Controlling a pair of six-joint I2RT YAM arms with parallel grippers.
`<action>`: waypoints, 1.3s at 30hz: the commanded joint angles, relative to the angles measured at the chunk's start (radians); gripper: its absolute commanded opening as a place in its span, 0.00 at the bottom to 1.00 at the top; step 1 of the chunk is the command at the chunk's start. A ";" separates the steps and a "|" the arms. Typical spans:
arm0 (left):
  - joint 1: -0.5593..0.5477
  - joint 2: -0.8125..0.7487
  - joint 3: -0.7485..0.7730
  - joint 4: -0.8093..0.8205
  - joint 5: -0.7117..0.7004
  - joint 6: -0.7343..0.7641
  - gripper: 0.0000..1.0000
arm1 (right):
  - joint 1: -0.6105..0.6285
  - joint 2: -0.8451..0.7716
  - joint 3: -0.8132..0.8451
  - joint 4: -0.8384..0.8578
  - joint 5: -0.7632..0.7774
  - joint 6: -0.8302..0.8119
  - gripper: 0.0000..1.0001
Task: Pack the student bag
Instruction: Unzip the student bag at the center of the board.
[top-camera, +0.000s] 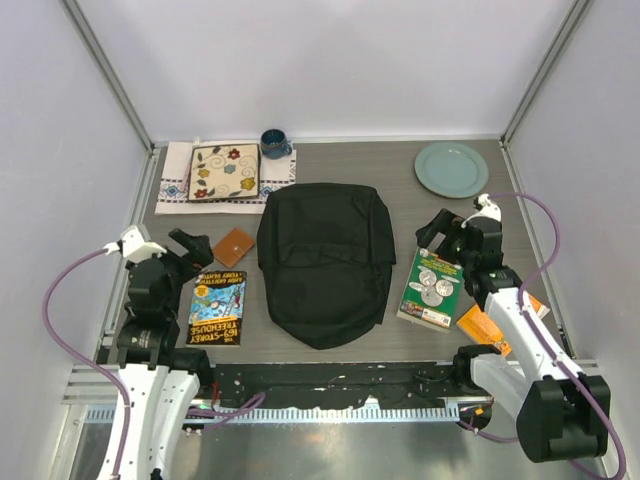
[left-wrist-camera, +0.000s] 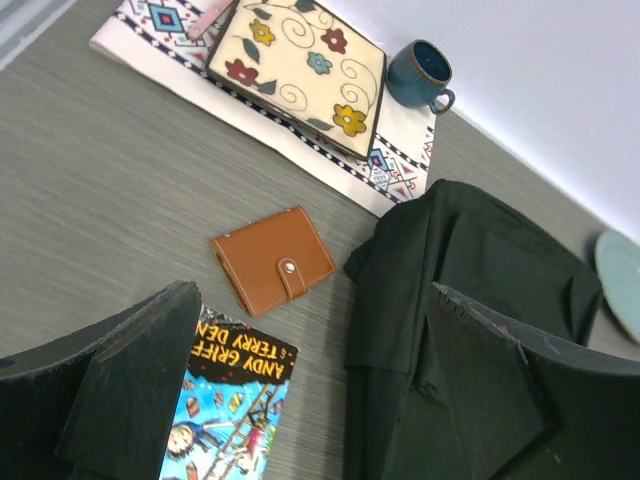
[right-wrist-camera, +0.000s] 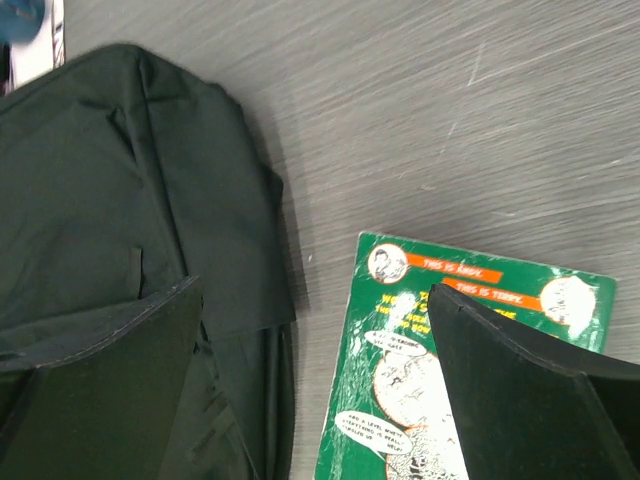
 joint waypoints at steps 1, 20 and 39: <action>0.007 0.017 0.084 -0.173 -0.055 -0.152 1.00 | 0.002 0.031 0.035 -0.014 -0.178 -0.061 1.00; -0.031 0.012 -0.055 -0.139 0.308 -0.260 1.00 | 0.002 -0.043 -0.010 0.018 -0.335 -0.026 1.00; -0.662 0.326 -0.034 -0.087 -0.191 -0.370 1.00 | 0.002 0.070 0.029 0.069 -0.372 -0.015 0.99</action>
